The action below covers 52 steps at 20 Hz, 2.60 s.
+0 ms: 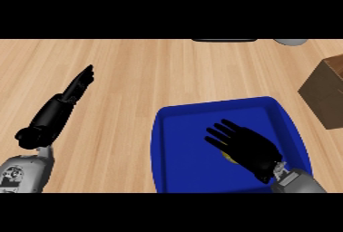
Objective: Pick the lemon from the tray and place it in the cardboard box
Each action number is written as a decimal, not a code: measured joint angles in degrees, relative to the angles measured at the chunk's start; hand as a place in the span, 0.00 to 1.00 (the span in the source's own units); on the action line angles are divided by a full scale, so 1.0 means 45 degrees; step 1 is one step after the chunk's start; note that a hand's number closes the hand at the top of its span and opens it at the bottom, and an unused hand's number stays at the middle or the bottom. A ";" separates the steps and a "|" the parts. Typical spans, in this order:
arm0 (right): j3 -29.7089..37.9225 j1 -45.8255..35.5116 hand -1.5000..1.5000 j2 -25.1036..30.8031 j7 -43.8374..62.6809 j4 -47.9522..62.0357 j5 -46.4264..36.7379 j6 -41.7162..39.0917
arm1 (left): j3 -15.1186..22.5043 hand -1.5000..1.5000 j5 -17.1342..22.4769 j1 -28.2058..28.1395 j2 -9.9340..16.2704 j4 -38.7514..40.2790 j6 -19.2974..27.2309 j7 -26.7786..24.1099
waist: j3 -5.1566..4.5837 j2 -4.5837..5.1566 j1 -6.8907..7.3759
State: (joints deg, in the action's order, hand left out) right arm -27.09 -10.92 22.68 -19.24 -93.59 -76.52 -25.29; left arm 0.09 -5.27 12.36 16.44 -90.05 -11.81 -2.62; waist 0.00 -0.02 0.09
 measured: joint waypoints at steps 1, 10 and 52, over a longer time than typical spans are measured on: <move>0.0113 0.0030 0.00 -0.0015 -0.0141 0.0239 -0.0036 0.0175 | -0.0162 0.50 0.0129 0.0064 0.0077 -0.0108 -0.0144 0.0168 | 0.0000 0.0001 0.0002; 0.0072 -0.0344 1.00 -0.0394 -0.1979 0.1958 -0.0523 0.2119 | -0.0166 0.50 -0.0316 0.0181 -0.0356 0.0133 -0.0157 0.0083 | -0.0013 -0.0012 0.0012; 1.1639 -0.9297 1.00 -0.0808 0.9261 0.7401 0.1068 0.6680 | -0.0448 0.50 -0.0705 0.0079 -0.0625 0.0173 -0.0425 -0.0274 | 0.0001 0.0033 0.0087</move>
State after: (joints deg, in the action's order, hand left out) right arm 25.28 -52.76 19.04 22.43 -60.28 -71.72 4.77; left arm -1.93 -8.44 12.72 13.63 -89.28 -13.72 -3.85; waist 0.01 0.14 0.48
